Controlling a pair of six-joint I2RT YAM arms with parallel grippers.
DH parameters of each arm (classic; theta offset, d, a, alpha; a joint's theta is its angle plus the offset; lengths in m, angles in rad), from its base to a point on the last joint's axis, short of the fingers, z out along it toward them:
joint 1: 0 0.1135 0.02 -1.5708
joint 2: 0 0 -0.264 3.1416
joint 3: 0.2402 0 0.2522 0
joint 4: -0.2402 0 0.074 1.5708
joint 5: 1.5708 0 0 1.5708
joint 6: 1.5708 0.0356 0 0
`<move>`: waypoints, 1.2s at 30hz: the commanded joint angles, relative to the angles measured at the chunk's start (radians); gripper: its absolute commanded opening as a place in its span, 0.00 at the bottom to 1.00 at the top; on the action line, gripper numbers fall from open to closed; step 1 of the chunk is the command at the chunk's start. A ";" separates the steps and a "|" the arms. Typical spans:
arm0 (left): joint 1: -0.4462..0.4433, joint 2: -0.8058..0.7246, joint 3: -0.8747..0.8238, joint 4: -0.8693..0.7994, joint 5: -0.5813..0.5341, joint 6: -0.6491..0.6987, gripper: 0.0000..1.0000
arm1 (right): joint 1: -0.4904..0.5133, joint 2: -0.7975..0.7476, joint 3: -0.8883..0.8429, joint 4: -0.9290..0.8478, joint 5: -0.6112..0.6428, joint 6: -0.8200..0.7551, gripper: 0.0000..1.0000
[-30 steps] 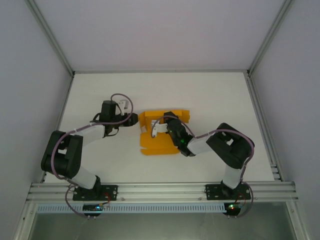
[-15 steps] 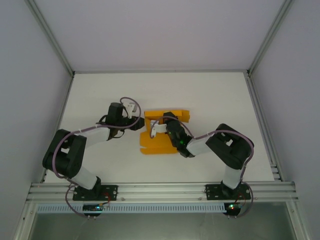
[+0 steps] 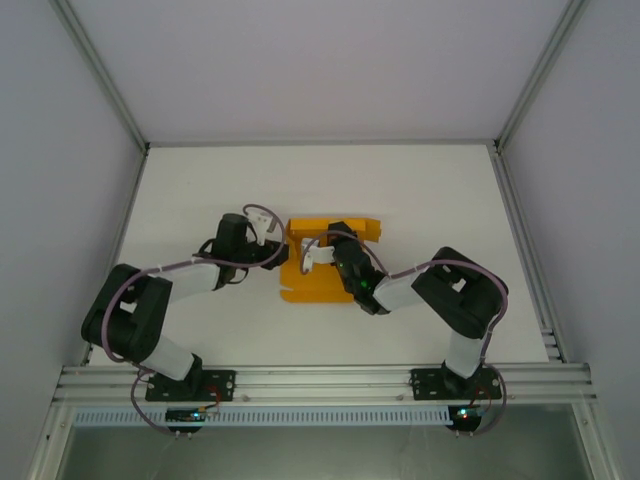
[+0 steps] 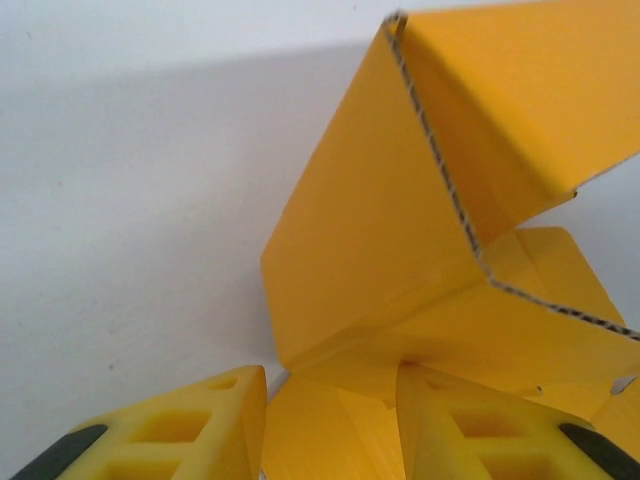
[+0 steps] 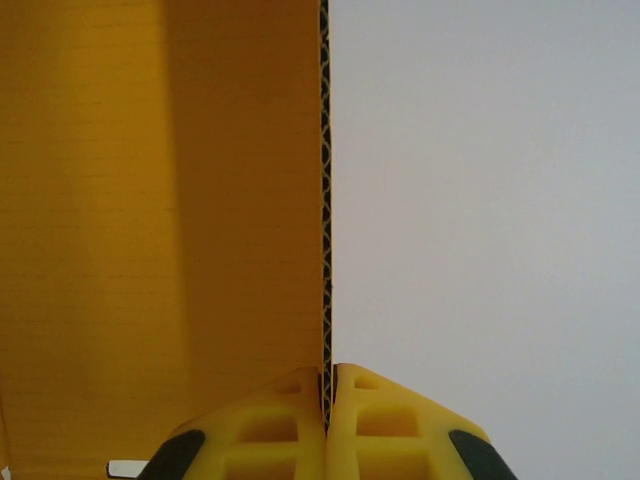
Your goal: Assemble paper box
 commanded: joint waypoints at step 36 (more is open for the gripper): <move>-0.154 0.211 0.066 0.326 -0.418 0.079 0.14 | 0.035 0.018 -0.010 -0.179 -0.035 0.199 0.00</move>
